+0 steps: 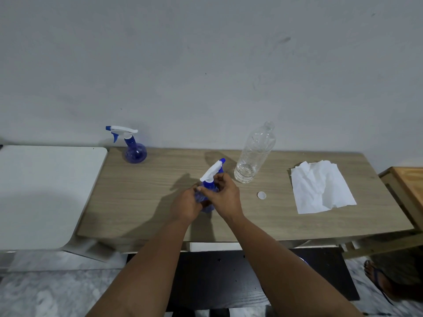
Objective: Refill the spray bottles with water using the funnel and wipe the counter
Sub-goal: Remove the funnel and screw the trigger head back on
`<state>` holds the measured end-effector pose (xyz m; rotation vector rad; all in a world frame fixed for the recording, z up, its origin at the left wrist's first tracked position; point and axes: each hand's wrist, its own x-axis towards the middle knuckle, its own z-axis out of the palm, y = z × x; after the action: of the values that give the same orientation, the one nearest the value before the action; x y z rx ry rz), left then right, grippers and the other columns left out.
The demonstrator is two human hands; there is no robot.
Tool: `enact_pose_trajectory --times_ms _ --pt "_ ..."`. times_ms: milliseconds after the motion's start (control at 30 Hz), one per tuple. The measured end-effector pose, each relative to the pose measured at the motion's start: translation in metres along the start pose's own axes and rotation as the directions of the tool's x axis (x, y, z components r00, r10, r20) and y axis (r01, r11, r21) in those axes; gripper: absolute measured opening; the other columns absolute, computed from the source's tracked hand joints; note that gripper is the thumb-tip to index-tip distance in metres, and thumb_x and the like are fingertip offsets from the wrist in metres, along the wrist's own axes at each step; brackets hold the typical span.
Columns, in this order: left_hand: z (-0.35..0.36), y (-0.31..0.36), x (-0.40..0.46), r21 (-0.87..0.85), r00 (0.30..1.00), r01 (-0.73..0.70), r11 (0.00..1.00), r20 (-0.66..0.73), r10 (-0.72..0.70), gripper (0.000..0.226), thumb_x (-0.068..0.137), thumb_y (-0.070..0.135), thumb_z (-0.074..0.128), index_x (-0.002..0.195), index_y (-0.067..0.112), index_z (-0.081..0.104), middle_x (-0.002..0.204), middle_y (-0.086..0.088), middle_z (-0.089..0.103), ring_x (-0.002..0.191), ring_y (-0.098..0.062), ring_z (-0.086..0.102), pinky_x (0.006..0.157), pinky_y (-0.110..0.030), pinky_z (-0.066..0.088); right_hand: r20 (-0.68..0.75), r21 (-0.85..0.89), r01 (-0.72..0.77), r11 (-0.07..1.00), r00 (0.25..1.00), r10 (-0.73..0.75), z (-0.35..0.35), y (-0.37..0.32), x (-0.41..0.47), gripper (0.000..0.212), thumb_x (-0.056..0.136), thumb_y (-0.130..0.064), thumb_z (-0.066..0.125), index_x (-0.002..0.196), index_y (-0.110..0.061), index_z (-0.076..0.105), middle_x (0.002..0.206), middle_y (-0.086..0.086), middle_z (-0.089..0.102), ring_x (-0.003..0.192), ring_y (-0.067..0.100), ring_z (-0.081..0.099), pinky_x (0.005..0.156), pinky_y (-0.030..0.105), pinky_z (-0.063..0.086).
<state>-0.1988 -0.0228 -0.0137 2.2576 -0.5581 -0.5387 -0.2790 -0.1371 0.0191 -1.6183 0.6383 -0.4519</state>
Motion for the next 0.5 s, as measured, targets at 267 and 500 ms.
enact_pose_trajectory --times_ms 267,500 --pt "-0.0028 0.0061 -0.0033 0.008 1.000 -0.001 1.000 0.009 0.000 0.035 0.089 0.026 0.067 0.122 0.033 0.060 0.098 0.005 0.073 0.091 -0.022 0.069 0.076 -0.035 0.054 -0.011 -0.040 0.034 0.999 0.999 -0.034 -0.0005 0.0023 -0.0014 0.029 0.085 -0.022 0.086 0.104 -0.019 0.065 0.098 -0.003 0.076 0.095 0.012 0.074 0.089 0.035 0.059" --pt "-0.0044 0.0059 -0.0043 0.022 1.000 -0.002 1.000 -0.002 0.002 0.035 0.087 0.035 0.070 0.121 0.034 0.062 0.098 0.005 0.074 0.089 -0.021 0.070 0.079 -0.035 0.055 -0.019 -0.001 0.048 0.999 0.999 -0.048 0.0054 -0.0003 -0.0075 0.044 0.081 -0.027 0.087 0.119 -0.026 0.064 0.105 -0.007 0.077 0.099 0.008 0.074 0.088 0.025 0.059"
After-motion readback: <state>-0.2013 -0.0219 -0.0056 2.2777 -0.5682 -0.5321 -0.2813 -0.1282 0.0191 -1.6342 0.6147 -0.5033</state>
